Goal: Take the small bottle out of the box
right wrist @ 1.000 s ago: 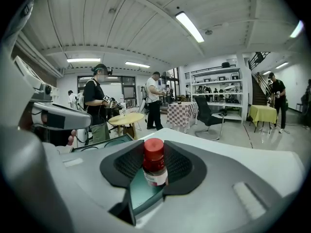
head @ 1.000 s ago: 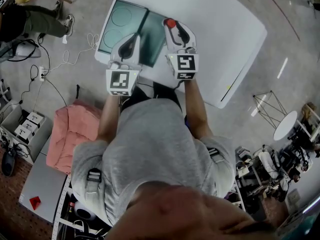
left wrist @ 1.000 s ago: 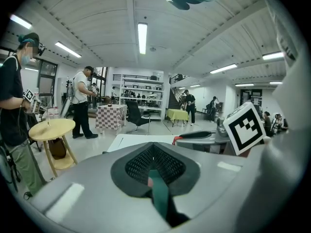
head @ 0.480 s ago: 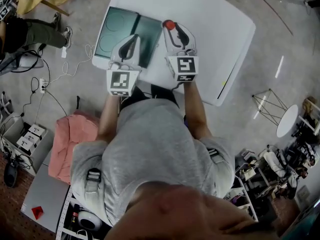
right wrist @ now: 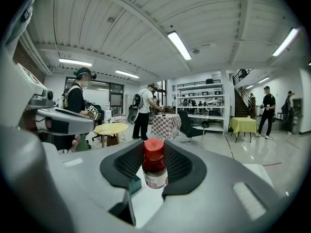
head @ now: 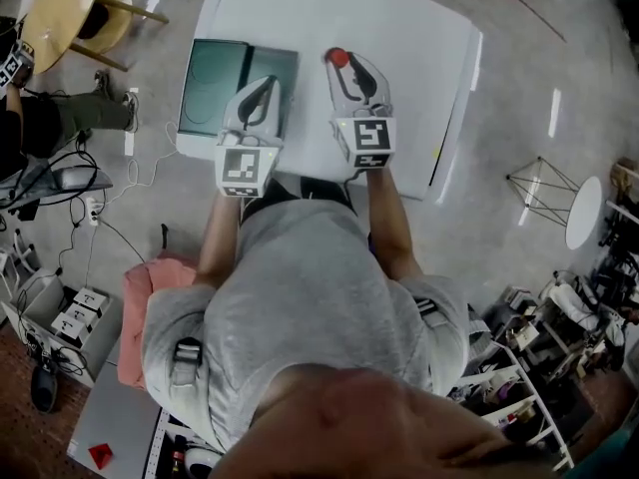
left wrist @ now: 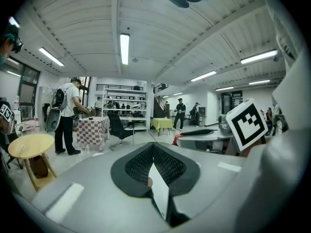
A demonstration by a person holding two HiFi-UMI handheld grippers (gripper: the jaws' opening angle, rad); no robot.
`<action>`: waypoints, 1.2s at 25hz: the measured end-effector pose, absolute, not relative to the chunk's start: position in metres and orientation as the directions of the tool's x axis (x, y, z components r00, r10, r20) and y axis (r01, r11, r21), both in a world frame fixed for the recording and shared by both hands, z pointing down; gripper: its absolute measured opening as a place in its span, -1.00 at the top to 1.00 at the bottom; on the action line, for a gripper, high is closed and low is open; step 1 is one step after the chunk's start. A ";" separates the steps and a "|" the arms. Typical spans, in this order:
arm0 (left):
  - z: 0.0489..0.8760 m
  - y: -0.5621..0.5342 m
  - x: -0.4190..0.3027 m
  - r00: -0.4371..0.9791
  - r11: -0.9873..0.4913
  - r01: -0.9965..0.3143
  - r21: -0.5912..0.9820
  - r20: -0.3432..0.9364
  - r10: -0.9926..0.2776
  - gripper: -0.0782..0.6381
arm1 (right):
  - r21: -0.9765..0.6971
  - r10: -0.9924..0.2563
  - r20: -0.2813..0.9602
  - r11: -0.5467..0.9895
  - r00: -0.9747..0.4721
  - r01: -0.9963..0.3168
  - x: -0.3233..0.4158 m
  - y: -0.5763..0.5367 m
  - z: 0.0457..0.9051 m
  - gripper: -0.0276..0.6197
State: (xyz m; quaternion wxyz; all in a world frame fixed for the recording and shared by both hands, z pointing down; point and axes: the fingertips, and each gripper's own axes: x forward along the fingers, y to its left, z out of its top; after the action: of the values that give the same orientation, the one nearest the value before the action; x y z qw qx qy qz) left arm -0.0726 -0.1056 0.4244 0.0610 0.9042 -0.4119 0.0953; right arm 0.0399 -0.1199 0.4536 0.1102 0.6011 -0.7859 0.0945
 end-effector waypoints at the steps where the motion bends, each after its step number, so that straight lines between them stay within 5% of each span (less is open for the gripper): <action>1: 0.423 -0.105 -0.068 0.652 -0.663 -0.748 0.030 0.220 -0.726 0.75 | -0.016 -0.928 0.285 0.245 -0.240 -0.969 0.045 -0.117 0.452 0.52; 30: 0.440 -0.094 0.081 0.867 -0.885 -0.465 0.032 0.219 -0.447 0.75 | 0.001 -0.944 0.303 -0.138 0.132 -0.990 0.198 -0.047 0.466 0.52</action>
State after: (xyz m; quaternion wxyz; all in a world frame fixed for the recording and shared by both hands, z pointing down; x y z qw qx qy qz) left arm 0.0811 -0.0942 0.4405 0.0420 0.9653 -0.2362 0.1033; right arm 0.1978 -0.0474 0.4661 0.1013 0.7454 -0.6487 0.1153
